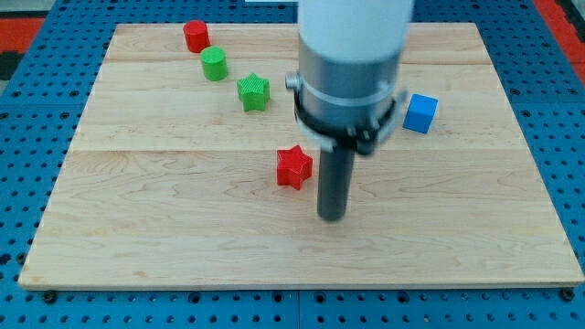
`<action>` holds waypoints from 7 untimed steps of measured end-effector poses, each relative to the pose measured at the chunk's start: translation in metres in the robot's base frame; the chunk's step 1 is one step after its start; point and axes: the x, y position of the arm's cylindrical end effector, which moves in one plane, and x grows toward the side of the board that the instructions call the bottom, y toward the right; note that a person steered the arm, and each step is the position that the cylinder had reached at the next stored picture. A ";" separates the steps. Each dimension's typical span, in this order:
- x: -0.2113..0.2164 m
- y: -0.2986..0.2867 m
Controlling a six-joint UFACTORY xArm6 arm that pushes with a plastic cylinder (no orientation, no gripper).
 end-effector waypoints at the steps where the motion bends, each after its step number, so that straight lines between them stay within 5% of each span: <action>1: -0.036 -0.035; 3: -0.103 -0.034; 5: -0.109 -0.103; 7: -0.113 -0.053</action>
